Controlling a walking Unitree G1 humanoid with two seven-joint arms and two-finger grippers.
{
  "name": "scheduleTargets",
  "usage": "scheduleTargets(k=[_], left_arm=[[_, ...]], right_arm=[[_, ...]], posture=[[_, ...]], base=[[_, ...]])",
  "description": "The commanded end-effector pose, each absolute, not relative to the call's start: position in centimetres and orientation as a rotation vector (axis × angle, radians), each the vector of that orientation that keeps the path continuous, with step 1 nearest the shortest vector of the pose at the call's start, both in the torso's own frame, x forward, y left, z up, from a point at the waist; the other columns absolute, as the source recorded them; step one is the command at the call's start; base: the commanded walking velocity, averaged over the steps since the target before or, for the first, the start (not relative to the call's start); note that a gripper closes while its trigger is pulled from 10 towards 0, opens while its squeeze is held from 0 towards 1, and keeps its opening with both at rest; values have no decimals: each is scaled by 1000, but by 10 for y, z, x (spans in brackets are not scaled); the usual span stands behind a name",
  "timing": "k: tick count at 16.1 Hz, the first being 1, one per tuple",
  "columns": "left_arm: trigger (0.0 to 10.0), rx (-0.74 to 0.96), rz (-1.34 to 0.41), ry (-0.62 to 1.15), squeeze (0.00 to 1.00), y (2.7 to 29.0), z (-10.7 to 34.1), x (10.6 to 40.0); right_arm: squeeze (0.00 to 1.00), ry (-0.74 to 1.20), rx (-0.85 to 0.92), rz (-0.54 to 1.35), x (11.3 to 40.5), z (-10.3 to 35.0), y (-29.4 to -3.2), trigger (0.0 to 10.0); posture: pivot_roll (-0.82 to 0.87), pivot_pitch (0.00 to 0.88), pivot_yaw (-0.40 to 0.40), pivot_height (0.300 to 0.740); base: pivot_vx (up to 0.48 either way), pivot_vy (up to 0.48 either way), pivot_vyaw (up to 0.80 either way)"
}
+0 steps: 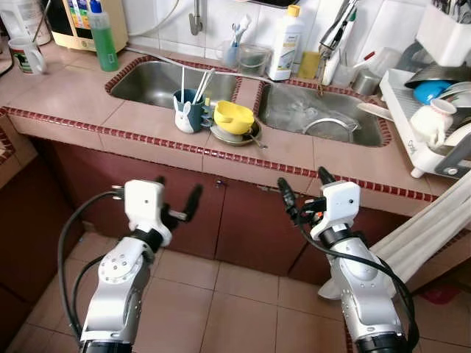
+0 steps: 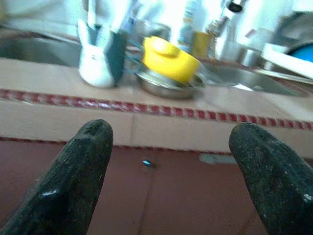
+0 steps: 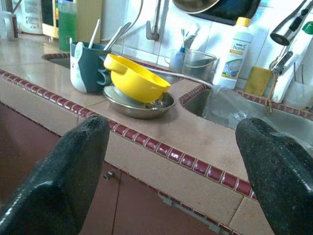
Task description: Kitchen organization
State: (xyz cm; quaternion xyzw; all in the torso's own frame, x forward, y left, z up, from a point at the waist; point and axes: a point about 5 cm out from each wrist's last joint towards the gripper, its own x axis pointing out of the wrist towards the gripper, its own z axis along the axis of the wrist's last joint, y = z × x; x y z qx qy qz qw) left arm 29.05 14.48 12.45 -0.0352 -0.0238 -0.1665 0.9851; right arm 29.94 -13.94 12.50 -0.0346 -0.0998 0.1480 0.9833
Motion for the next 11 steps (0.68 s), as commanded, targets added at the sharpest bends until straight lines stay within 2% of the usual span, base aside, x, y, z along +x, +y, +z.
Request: scheduleTargets(k=[1,7,11], left_arm=[[10000,-106,-315,-67,0,139,134,298],[10000,-115,-309,-95,0,134,140,292],[10000,-101,-299,-102,0,143,144,296]], right_arm=[[0,-214,-99,308,299,129,-144,10000],[0,-247,-91,311,297,139,-136,10000],[0,-240,-118,310,298,139,-138,10000]], posture=[[-40,0,-96,740],[-38,0,-105,740],[-39,0,-102,740]], base=[[0,0,0],[0,0,0],[311,0,0]])
